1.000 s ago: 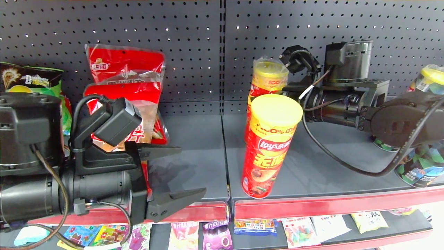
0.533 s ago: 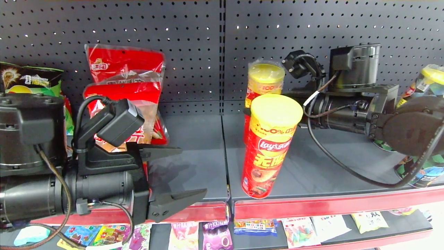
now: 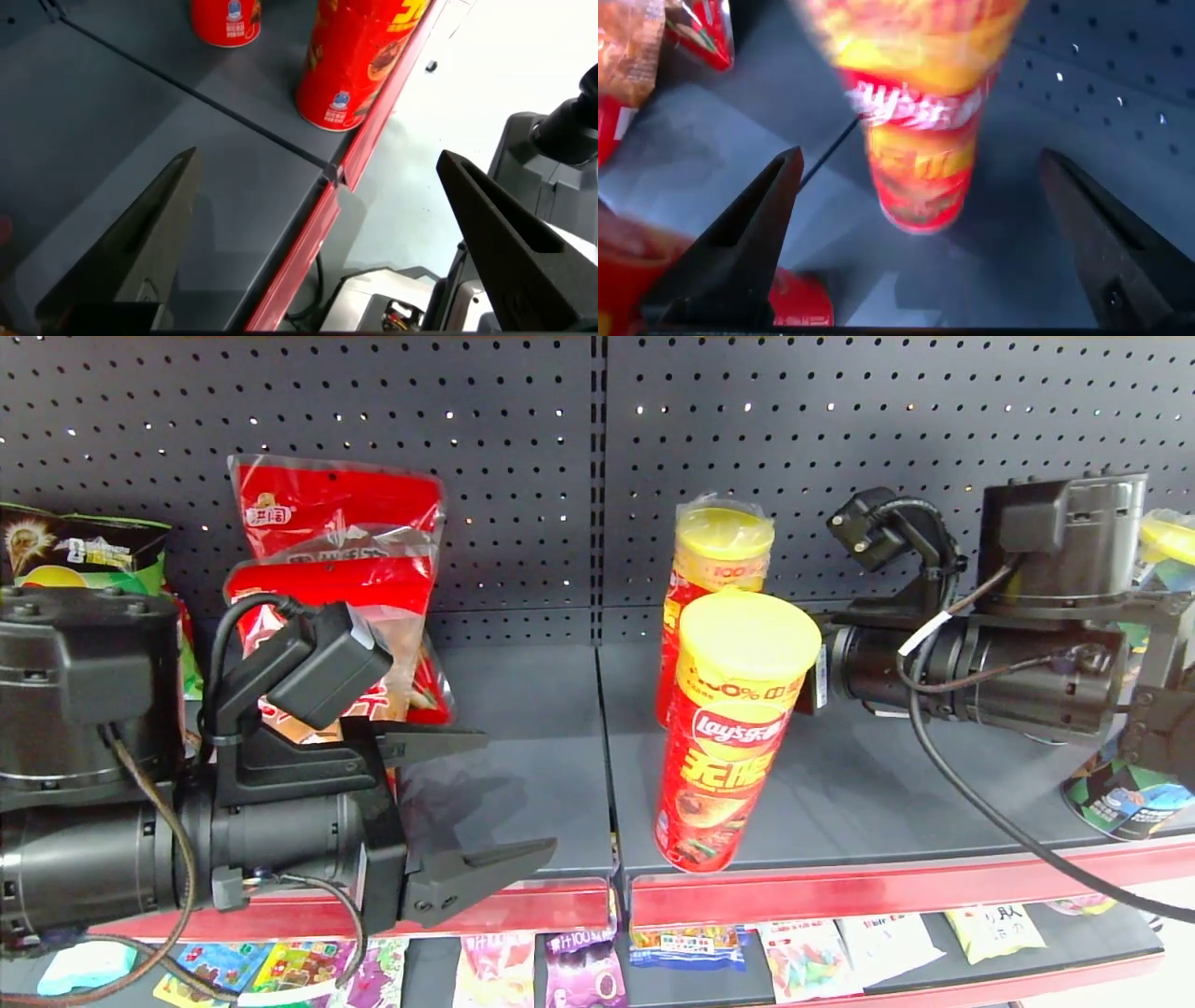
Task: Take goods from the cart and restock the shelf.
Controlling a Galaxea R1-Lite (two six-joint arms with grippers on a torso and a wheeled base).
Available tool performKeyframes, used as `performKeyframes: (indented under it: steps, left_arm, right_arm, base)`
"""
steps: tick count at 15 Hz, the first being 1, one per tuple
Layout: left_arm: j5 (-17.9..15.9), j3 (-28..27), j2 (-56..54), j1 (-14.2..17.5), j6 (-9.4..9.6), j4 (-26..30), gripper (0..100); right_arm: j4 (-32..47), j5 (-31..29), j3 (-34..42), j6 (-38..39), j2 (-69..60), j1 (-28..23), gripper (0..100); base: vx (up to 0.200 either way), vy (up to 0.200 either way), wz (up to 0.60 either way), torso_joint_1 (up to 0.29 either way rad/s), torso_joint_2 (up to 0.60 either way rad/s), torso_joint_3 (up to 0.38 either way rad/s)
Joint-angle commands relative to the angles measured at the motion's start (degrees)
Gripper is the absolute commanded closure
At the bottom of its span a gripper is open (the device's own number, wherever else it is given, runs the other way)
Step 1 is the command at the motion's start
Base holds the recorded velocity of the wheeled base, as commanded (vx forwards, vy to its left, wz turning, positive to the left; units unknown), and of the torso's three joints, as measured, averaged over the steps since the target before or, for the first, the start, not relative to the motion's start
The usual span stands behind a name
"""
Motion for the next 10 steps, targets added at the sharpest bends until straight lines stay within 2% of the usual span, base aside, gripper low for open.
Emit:
performKeyframes:
  steps: [1,10]
  left_arm:
    - [0.1,0.7,0.4,0.0,0.02,0.0,0]
    - [1.0,0.9,1.8,-0.3,0.19,-0.1,0]
  right_arm:
    - [0.0,-0.2,2.0,0.6,-3.2,-0.1,0]
    - [0.1,-2.8,10.4,0.6,-8.8,-3.2,0]
  base:
    - [0.000,0.000,0.00,0.000,0.00,0.000]
    - [0.000,0.000,0.00,0.000,0.00,0.000]
